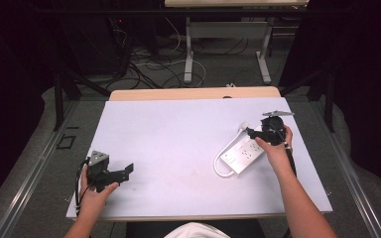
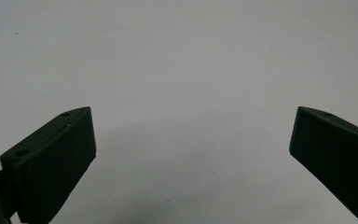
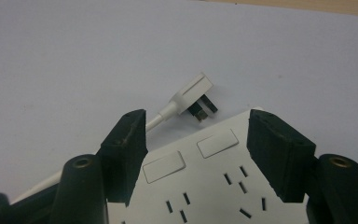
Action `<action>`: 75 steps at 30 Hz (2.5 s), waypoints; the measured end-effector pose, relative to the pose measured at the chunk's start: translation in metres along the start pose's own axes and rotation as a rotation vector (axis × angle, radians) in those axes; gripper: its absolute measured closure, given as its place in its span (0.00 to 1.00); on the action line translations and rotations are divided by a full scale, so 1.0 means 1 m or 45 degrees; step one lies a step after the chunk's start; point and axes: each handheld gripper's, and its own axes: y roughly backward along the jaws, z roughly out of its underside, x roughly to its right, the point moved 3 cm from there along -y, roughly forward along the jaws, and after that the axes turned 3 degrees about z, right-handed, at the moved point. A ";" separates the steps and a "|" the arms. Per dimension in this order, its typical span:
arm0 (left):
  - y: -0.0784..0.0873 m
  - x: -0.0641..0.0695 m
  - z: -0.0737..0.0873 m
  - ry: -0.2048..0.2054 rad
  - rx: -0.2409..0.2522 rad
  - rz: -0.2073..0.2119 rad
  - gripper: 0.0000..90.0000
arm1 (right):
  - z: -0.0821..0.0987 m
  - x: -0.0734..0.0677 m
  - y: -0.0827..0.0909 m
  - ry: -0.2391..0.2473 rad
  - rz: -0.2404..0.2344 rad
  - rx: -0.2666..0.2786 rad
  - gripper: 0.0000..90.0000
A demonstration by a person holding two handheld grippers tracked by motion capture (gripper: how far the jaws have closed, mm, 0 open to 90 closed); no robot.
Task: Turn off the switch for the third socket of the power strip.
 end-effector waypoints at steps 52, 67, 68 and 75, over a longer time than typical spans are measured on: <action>0.000 -0.004 0.004 0.035 -0.028 -0.037 0.02 | -0.003 0.015 -0.033 -0.033 0.020 -0.096 0.91; 0.001 -0.005 0.005 0.040 -0.033 -0.035 0.02 | 0.002 0.019 -0.039 -0.072 0.015 -0.127 1.00; 0.001 -0.005 0.005 0.042 -0.031 -0.034 0.02 | 0.002 0.019 -0.039 -0.072 0.015 -0.127 1.00; 0.000 -0.005 0.005 0.043 -0.028 -0.034 0.02 | 0.005 0.023 -0.041 -0.082 0.037 -0.136 1.00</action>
